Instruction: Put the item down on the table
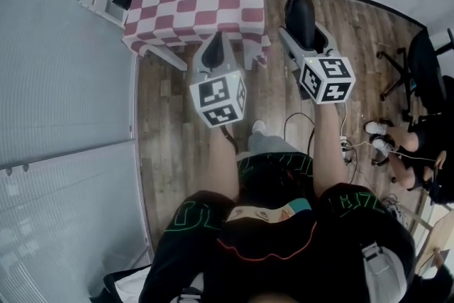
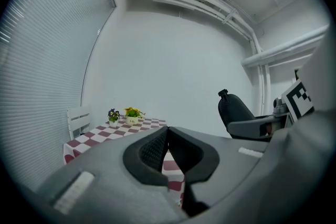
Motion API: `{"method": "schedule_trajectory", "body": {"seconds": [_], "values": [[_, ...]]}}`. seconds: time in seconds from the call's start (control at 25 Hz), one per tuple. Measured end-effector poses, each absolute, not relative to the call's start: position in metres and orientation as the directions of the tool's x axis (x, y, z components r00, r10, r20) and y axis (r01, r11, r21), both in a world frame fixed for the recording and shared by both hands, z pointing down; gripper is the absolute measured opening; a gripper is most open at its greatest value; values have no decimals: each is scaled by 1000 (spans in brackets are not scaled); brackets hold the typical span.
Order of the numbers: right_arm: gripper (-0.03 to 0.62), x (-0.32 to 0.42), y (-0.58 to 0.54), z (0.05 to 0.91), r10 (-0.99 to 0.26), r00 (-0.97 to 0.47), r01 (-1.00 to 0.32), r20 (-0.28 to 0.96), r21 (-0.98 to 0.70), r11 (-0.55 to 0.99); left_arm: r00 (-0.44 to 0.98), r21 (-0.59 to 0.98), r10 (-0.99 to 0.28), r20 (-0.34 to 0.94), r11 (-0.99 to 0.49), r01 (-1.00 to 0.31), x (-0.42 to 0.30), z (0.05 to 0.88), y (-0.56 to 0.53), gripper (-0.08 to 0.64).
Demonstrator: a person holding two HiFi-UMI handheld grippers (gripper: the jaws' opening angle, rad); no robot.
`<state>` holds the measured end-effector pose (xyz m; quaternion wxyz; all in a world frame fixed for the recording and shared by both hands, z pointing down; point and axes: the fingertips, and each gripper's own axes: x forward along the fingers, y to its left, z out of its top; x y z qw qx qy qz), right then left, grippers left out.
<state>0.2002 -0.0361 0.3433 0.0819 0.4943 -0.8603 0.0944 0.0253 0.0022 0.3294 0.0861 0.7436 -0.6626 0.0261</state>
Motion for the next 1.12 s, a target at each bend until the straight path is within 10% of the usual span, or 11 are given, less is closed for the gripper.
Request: {"method": "schedule_trajectory", "body": {"seconds": [1.12], "values": [[308, 204, -128, 309, -875, -474, -878, 97, -128, 461, 87, 5, -993, 80, -87, -996, 4, 297, -80, 8]]}}
